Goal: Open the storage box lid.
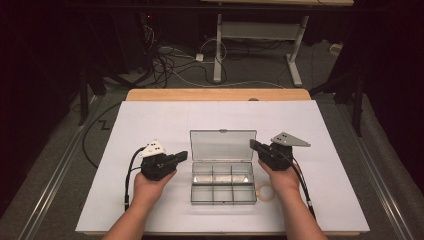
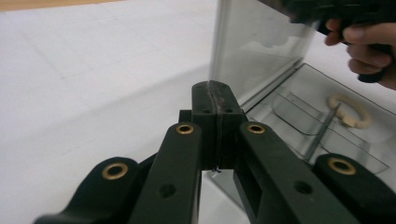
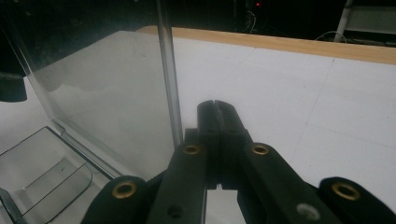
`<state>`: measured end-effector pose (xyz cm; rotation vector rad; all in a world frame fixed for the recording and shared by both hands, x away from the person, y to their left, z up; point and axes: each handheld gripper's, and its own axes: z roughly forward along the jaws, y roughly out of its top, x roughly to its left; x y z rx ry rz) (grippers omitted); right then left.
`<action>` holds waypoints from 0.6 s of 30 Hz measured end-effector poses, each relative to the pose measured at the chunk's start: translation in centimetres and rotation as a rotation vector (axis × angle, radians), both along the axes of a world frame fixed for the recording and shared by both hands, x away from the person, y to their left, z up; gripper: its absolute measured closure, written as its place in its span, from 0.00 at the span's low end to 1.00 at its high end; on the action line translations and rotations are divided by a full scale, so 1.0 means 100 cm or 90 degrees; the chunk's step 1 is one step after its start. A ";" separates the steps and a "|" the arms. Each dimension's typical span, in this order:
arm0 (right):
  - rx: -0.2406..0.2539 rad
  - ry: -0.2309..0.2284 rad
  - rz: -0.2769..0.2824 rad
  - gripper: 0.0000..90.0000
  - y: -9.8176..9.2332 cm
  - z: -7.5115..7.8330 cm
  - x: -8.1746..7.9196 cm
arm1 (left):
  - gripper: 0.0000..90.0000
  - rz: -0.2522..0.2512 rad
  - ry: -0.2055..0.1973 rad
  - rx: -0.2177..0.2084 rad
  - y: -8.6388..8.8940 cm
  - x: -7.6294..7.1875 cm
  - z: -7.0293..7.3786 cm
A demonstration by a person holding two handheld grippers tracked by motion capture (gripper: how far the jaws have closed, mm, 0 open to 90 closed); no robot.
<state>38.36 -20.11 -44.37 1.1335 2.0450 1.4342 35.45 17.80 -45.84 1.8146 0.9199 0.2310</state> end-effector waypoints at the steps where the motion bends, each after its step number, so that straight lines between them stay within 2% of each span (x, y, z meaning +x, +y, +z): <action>1: 0.001 0.000 0.000 1.00 0.000 0.000 0.000 | 0.98 0.008 0.002 -0.001 0.001 0.001 0.000; 4: 0.002 0.001 -0.003 1.00 0.000 0.000 0.000 | 0.98 0.027 0.009 0.003 0.004 0.008 -0.002; 18: 0.003 0.002 -0.004 1.00 0.000 0.000 0.001 | 0.98 0.006 0.003 0.001 -0.020 0.035 0.007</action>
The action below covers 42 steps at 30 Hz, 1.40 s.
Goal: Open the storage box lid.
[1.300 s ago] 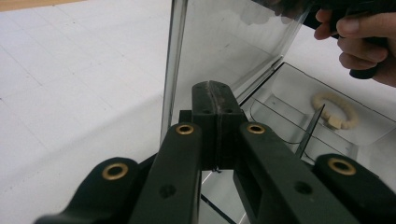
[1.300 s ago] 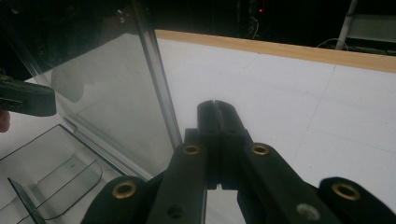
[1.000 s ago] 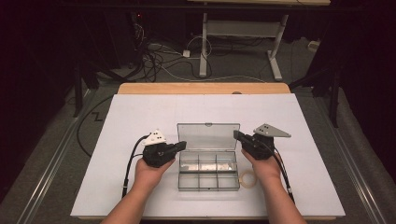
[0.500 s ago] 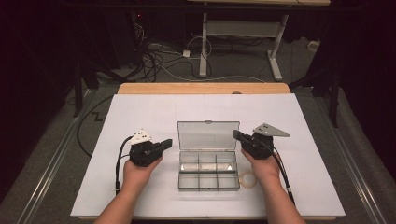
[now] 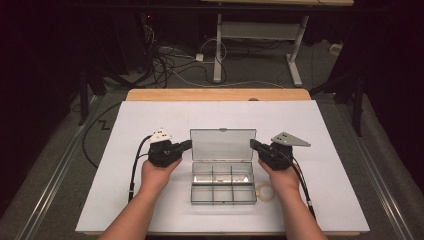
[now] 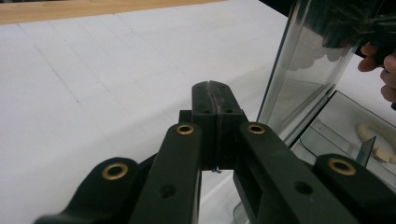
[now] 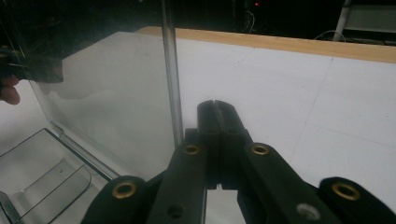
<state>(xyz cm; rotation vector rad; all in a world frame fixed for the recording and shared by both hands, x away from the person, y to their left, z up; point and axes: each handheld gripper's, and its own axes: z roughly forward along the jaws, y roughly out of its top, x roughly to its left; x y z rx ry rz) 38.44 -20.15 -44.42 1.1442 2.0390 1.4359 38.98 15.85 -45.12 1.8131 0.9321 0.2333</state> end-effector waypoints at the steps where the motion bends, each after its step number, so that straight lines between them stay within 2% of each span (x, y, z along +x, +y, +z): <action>1: -0.001 -0.001 0.000 1.00 0.000 0.000 0.000 | 0.98 -0.003 -0.002 -0.002 -0.001 0.001 0.001; 5: -0.002 0.000 -0.002 1.00 0.000 -0.001 0.001 | 0.98 -0.008 -0.003 -0.012 -0.004 0.003 0.002; 19: -0.006 0.011 -0.009 1.00 -0.001 -0.005 0.008 | 0.98 -0.003 0.012 -0.012 -0.005 0.011 -0.007; 29: -0.020 0.028 -0.011 1.00 0.000 -0.009 0.018 | 0.98 0.003 0.031 -0.001 -0.008 0.021 -0.013; 42: -0.045 0.071 -0.015 1.00 0.001 -0.020 0.028 | 0.98 0.012 0.073 0.026 -0.013 0.030 -0.028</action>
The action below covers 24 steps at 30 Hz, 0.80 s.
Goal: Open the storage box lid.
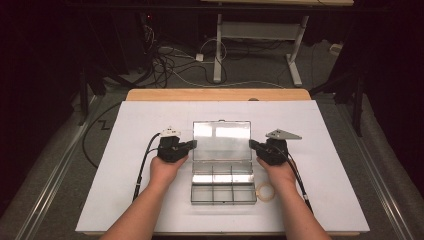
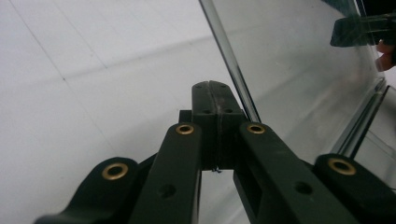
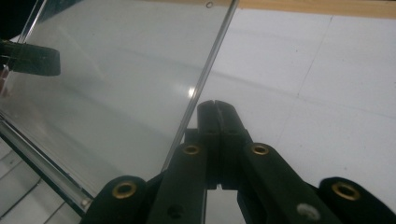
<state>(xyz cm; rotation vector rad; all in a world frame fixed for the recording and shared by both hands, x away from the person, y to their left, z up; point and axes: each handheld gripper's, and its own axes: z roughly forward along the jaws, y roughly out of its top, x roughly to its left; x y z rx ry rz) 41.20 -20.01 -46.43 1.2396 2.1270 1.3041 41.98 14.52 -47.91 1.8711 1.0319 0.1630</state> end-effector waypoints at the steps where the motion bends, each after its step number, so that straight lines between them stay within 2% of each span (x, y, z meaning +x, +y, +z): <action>1: -0.003 0.005 -0.001 1.00 0.000 -0.001 0.000 | 0.98 0.000 0.004 0.002 0.000 0.001 -0.001; 8: -0.010 0.033 -0.002 1.00 0.001 -0.009 0.006 | 0.98 0.006 0.031 0.028 -0.003 0.004 -0.008; 24: -0.052 0.070 -0.002 1.00 0.004 -0.017 0.006 | 0.98 0.011 0.065 0.089 -0.007 0.002 -0.009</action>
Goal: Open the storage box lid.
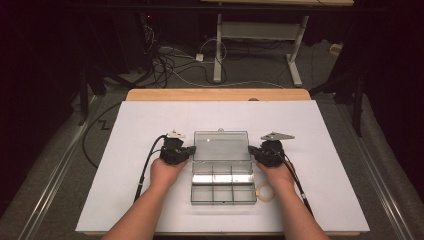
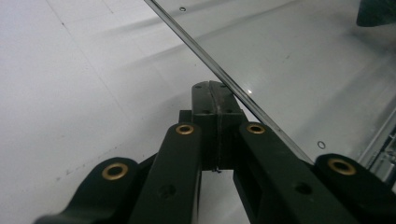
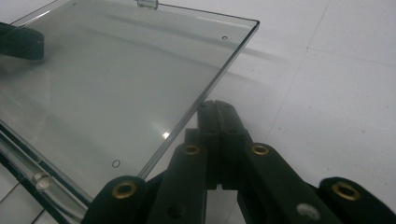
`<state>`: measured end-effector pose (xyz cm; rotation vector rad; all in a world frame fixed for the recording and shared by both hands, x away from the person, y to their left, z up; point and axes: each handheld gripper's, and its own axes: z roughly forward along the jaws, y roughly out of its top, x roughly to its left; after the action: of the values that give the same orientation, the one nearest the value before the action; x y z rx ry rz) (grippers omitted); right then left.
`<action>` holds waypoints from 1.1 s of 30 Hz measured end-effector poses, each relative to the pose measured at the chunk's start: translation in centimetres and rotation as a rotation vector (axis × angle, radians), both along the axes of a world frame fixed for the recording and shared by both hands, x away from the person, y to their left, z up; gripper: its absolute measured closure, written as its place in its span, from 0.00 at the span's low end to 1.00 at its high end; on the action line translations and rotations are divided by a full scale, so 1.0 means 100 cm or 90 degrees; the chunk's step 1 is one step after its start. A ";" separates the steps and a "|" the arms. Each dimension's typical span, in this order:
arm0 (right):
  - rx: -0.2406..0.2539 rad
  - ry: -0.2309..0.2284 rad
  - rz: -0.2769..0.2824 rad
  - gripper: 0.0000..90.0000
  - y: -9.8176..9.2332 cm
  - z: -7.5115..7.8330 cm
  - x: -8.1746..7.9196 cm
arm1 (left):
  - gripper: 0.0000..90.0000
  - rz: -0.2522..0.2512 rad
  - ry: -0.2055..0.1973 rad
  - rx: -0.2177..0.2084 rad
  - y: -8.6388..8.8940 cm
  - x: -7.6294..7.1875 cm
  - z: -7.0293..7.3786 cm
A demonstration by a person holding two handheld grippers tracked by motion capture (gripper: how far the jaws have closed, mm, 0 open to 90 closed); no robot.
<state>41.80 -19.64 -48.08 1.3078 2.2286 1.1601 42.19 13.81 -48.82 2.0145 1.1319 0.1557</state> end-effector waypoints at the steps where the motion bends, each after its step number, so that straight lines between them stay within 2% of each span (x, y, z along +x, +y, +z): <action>1: -0.002 0.003 -0.001 1.00 0.000 0.000 0.000 | 0.98 0.001 0.004 0.001 0.000 0.000 0.000; 9: -0.009 0.019 -0.006 1.00 -0.004 0.000 -0.002 | 0.98 0.004 0.008 0.025 0.000 -0.002 0.000; 15: -0.010 0.010 -0.012 1.00 -0.011 0.003 -0.010 | 0.98 0.003 0.005 0.031 0.009 -0.010 0.002; 25: -0.006 -0.019 -0.015 1.00 -0.031 0.007 -0.040 | 0.98 -0.009 -0.040 0.005 0.031 -0.045 0.009; 33: 0.000 -0.039 -0.018 1.00 -0.044 0.006 -0.068 | 0.98 -0.023 -0.078 -0.004 0.047 -0.075 0.010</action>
<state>34.99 -24.05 -47.44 1.2827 2.1599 1.1740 34.65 18.52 -47.82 1.9907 1.0171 0.2539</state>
